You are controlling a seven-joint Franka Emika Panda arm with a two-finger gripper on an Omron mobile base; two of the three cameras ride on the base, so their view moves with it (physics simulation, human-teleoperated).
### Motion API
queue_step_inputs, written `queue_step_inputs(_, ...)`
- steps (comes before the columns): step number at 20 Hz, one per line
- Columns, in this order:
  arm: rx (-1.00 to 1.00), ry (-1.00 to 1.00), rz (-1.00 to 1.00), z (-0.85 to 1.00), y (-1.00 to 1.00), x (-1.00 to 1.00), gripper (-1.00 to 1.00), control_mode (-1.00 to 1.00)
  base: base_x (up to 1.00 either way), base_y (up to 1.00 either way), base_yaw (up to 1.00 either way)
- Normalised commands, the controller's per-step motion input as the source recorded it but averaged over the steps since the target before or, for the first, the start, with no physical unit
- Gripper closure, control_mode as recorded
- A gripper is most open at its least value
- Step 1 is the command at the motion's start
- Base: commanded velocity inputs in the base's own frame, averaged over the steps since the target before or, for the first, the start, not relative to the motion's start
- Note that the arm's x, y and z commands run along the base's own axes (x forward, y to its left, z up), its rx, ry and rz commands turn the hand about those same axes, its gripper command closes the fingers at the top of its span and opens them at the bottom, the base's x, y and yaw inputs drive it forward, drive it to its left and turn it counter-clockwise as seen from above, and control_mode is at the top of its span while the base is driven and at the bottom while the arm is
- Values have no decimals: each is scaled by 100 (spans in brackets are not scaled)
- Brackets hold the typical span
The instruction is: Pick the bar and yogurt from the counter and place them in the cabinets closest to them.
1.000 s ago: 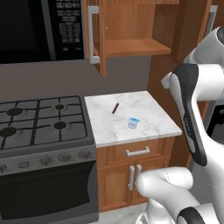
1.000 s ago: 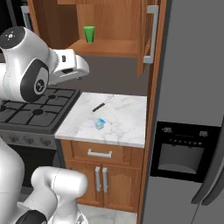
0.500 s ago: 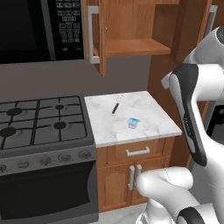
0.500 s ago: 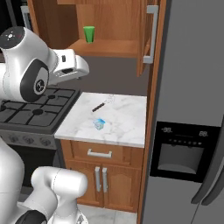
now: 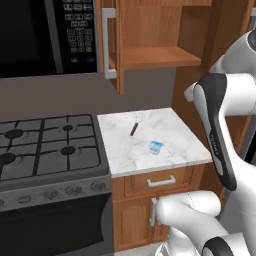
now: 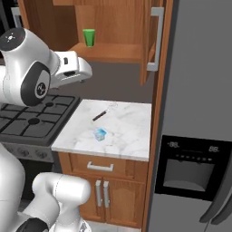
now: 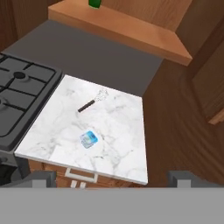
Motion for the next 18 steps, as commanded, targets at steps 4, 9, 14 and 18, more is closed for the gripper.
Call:
queue_step_inputs(4, 0, 0, 0, 0, 0, 0, -100, 100, 35, -4, 0)
queue_step_inputs(9, 0, 0, 0, 0, 0, 0, -100, 100, 21, -2, 0)
queue_step_inputs(14, 0, 0, 0, 0, 0, 0, -100, -100, 0, 0, 0)
queue_step_inputs(18, 0, 0, 0, -5, 0, 0, -100, -100, 0, 0, 0)
